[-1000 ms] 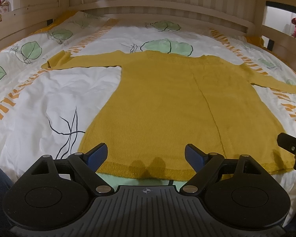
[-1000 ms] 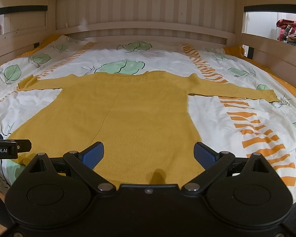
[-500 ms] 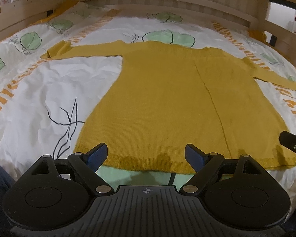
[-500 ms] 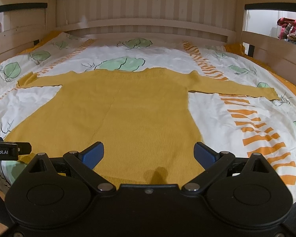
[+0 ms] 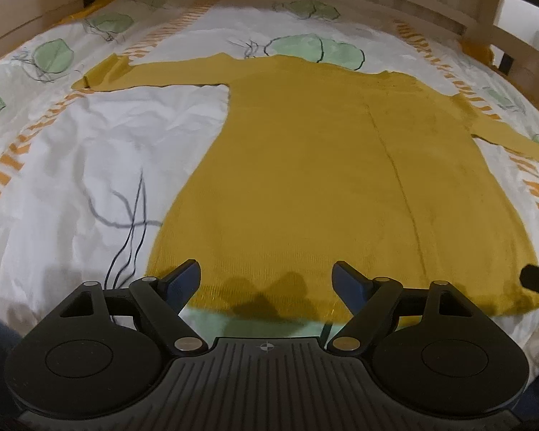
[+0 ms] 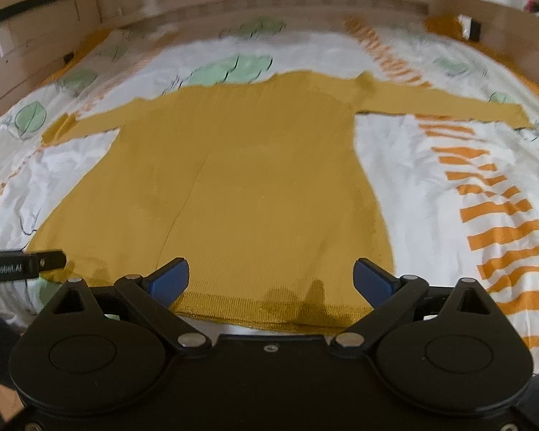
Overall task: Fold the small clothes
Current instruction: 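Grasp the ribbed cuff of a yellow sweater sleeve with the right gripper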
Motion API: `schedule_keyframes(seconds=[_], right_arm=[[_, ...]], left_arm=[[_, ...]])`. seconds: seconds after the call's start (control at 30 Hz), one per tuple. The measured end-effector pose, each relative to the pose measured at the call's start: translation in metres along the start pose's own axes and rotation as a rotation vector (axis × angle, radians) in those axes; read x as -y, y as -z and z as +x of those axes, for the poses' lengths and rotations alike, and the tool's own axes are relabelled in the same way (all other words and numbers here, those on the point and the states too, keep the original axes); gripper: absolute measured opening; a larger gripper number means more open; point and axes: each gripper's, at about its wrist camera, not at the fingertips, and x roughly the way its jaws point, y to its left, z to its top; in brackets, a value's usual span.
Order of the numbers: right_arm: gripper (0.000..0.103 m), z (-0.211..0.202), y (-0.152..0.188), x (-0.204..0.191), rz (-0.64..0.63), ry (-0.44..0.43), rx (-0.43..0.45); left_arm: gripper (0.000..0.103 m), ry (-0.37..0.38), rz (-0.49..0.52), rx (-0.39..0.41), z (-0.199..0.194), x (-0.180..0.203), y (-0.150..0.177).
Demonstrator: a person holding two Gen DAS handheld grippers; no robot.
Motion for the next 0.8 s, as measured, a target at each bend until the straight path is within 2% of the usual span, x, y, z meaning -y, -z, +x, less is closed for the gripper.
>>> schedule_keyframes(seconds=[0.2, 0.4, 0.53, 0.63, 0.73, 0.8], right_arm=[[0.099, 0.017, -0.040, 0.026, 0.071, -0.075, -0.129], [0.101, 0.040, -0.085, 0.069, 0.170, -0.084, -0.171], [0.103, 0.061, -0.116, 0.112, 0.233, -0.134, -0.179], [0.103, 0.076, -0.136, 0.147, 0.290, -0.120, -0.168], [0.103, 0.094, -0.152, 0.192, 0.388, -0.119, -0.168], [0.103, 0.103, -0.163, 0.224, 0.433, -0.056, -0.162]], left_arm=[[0.080, 0.045, 0.020, -0.037, 0.018, 0.008, -0.051], [0.080, 0.029, 0.078, -0.010, 0.044, 0.031, -0.097], [0.080, 0.035, 0.073, -0.002, 0.071, 0.043, -0.125], [0.080, 0.040, 0.051, 0.006, 0.090, 0.050, -0.142], [0.080, 0.001, 0.058, 0.001, 0.115, 0.058, -0.154], [0.080, -0.029, 0.077, -0.016, 0.132, 0.063, -0.157]])
